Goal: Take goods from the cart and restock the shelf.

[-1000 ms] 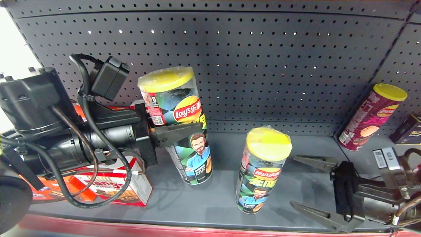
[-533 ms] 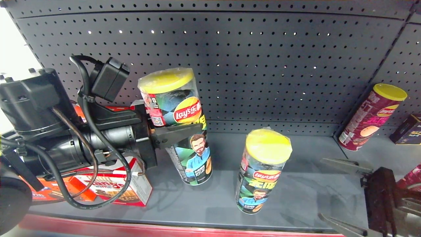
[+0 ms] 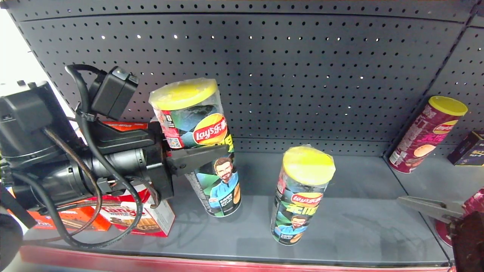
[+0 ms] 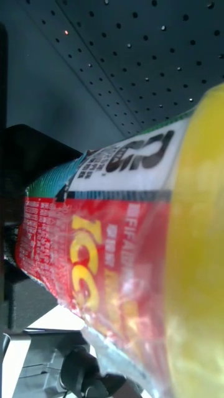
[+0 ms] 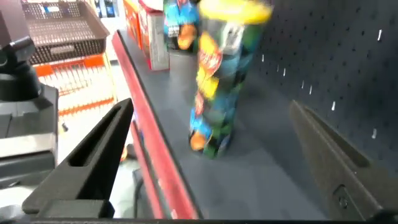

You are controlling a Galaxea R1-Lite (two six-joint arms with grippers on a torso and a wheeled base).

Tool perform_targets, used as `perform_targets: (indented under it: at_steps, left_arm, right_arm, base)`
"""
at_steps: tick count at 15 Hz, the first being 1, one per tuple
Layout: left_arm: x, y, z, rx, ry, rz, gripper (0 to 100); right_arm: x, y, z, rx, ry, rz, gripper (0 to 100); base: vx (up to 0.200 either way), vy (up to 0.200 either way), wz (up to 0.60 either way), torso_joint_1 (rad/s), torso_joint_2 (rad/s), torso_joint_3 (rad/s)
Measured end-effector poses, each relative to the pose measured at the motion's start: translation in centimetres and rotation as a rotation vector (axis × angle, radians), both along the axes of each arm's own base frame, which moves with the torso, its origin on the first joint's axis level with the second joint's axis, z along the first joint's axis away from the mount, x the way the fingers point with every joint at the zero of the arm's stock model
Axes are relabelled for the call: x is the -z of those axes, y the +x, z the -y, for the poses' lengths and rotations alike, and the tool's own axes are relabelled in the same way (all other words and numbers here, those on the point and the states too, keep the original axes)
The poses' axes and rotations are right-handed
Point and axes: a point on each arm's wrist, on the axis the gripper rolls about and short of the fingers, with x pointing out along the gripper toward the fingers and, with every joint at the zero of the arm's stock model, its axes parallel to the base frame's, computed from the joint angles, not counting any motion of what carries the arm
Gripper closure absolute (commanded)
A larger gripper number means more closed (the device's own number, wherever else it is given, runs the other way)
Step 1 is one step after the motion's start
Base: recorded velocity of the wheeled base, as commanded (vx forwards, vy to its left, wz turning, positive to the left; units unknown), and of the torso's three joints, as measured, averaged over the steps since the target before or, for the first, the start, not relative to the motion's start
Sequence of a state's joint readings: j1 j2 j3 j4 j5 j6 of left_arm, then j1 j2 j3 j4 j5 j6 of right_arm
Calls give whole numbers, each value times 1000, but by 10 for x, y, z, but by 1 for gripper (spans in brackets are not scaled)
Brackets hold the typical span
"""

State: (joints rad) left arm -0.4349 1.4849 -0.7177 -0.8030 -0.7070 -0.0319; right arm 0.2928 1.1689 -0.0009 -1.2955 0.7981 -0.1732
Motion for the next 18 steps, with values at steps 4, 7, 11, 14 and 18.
perform_targets:
  at_steps: [4,7,11,14,18]
  left_arm:
    - [-2,-3,-1,4,-5,10,100]
    - [-4,-2,0,5,-7,15,100]
    - [-2,-3,-1,1,-4,9,100]
    - [0,-4,-2,0,-2,4,100]
    - [-1,-4,-3,-5,-3,5,100]
  right_arm:
    - [24,-35,17,133,-64,-245,0]
    - [43,-83,30,224,-56,-293,0]
    - [63,-115,46,690,85,-249,0]
    - [75,-119,54,1036,133,-302,0]
    - [79,-120,53,1015,131,-326,0]
  base:
    - [0,0,0,0,0,0]
    - [0,0,0,0,0,0]
    - [0,0,0,0,0,0]
    - [0,0,0,0,0,0]
    - [0,0,0,0,0,0]
